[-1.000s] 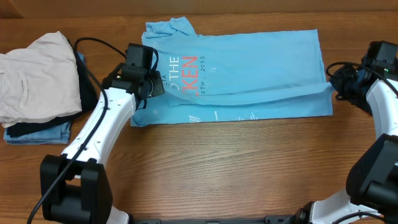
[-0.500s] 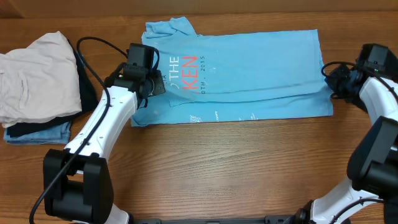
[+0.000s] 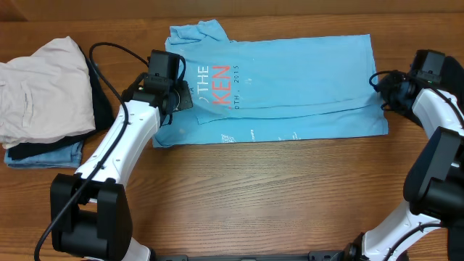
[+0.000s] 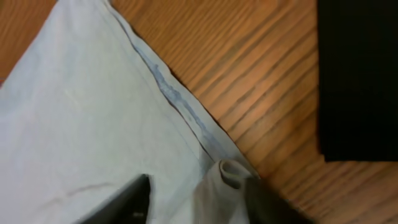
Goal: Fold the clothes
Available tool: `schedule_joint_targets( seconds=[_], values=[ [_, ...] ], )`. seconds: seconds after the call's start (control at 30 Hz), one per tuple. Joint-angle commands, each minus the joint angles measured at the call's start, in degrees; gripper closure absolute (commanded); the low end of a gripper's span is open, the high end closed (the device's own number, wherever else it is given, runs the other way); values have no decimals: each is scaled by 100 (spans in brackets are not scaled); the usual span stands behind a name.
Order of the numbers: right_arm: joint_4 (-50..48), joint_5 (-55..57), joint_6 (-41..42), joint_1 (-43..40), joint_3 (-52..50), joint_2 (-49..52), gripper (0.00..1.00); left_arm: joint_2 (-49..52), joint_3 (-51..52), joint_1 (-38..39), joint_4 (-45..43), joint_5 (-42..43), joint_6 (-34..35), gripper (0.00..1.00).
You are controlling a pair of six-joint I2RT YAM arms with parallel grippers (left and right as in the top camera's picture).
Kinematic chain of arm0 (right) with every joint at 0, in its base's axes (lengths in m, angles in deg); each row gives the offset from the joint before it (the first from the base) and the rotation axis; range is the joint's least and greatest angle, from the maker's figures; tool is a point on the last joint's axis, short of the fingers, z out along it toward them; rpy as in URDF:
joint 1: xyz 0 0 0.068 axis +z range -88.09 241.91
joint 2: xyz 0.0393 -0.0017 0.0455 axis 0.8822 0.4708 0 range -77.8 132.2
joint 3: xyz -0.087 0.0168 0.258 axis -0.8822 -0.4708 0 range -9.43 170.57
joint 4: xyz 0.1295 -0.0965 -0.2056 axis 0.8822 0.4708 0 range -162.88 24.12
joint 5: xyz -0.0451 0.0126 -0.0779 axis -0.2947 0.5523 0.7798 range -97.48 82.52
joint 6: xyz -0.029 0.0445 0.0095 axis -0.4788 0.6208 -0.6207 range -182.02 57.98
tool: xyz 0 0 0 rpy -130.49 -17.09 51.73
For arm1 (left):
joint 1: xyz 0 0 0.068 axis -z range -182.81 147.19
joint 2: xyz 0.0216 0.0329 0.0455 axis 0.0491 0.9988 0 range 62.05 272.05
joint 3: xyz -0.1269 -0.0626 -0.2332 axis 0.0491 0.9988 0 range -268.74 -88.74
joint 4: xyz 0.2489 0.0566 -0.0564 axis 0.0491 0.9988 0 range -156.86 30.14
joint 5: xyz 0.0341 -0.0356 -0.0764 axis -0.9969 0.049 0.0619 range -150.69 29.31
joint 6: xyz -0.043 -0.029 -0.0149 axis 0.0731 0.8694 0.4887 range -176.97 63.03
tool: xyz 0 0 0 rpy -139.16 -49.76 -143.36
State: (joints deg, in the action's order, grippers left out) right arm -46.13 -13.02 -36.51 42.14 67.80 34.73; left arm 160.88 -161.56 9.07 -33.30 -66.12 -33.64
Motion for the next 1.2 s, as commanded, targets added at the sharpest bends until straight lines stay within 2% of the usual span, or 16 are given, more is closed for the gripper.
schedule_joint_targets(
  seconds=[0.0, 0.1, 0.13, 0.17, 0.23, 0.33, 0.4, 0.57, 0.67, 0.8, 0.97, 1.17],
  values=[
    [-367, -378, -173, 26, -2, 55, 30, 83, -131, -17, -22, -92, -153, 96],
    [-721, -1499, -863, 2, 173, 52, 23, 83, -131, -17, -22, -92, -153, 96],
    [-601, -1641, -960, -9, 356, 50, 23, 83, -131, -17, -22, -92, -151, 95],
    [-254, -1707, -1156, -11, 619, 42, 28, 83, -131, -17, -22, -92, -151, 94],
    [964, -1714, -1674, 31, 1298, 42, 50, 83, -131, -17, -24, -92, -151, 94],
    [2114, -1731, -2004, 256, 1742, 42, 81, 83, -131, -17, -61, -85, -149, 94],
    [2603, -1816, -2188, 509, 1744, 44, 95, 83, -131, -17, -72, -76, -149, 94],
    [3536, -1812, -2876, 1602, 1703, 52, 96, 83, -131, -17, -149, -68, -146, 94],
    [3652, -1285, -2903, 2358, 1670, 136, 96, 83, -131, -17, -199, 0, -144, 94],
    [3731, -1207, -3158, 3115, 1657, 424, 96, 83, -131, -17, -216, 101, -103, 93],
    [3766, -944, -3161, 3685, 1652, 752, 96, 83, -131, -17, -216, 101, -105, 93],
    [3705, -946, -3165, 3751, 1593, 804, 96, 83, -131, -17, -236, 98, -105, 93]
  ],
)
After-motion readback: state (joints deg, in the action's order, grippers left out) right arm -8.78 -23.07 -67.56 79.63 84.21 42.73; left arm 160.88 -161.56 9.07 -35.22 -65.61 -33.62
